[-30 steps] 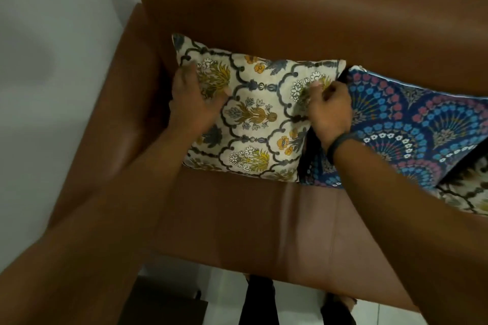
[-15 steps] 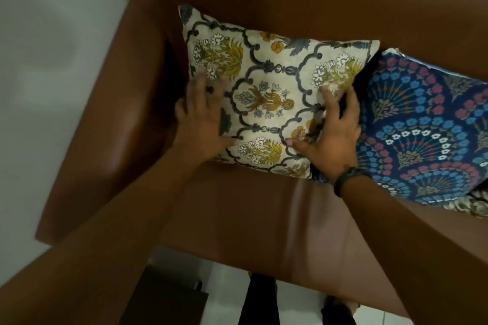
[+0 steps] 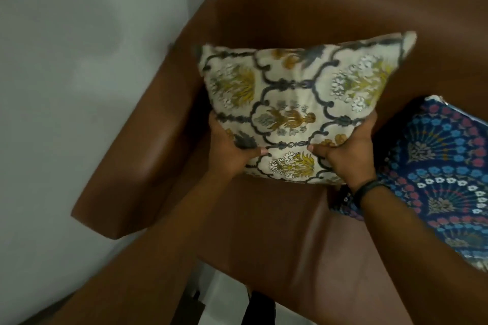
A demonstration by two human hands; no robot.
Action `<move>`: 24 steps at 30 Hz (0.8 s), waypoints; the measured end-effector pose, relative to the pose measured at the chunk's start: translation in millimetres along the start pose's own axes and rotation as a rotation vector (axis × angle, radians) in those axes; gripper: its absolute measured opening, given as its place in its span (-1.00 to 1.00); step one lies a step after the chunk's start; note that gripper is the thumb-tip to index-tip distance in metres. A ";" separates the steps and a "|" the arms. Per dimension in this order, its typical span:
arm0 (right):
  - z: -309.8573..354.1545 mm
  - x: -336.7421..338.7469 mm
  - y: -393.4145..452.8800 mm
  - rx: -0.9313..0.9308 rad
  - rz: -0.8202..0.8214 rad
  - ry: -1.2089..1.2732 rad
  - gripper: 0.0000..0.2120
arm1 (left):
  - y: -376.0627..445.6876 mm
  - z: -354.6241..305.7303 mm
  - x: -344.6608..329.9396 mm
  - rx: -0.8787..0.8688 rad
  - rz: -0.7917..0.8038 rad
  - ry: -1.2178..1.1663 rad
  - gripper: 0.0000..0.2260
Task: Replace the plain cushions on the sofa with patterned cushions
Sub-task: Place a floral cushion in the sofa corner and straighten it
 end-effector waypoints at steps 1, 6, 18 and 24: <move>21.0 1.1 2.2 0.068 0.026 -0.027 0.20 | -10.1 3.7 4.8 0.006 -0.080 -0.026 0.34; 127.9 -29.1 27.3 0.342 0.206 -0.336 0.23 | -41.5 16.0 8.4 0.225 -0.326 -0.270 0.33; 113.1 -73.0 55.8 0.251 0.237 -0.787 0.33 | -9.4 68.7 -14.5 0.599 -0.091 -0.237 0.45; 87.5 -39.3 15.7 0.104 0.047 -0.584 0.14 | -43.2 43.3 -10.7 0.438 -0.254 -0.146 0.18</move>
Point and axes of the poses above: each hand's wrist, its own y-axis towards the middle knuckle, its own x-axis out of the back of the hand, z = x × y, the point moved 4 cm from there along y, towards the middle knuckle, and after that the axes turned 4 degrees about -x, right-handed, at the moved point
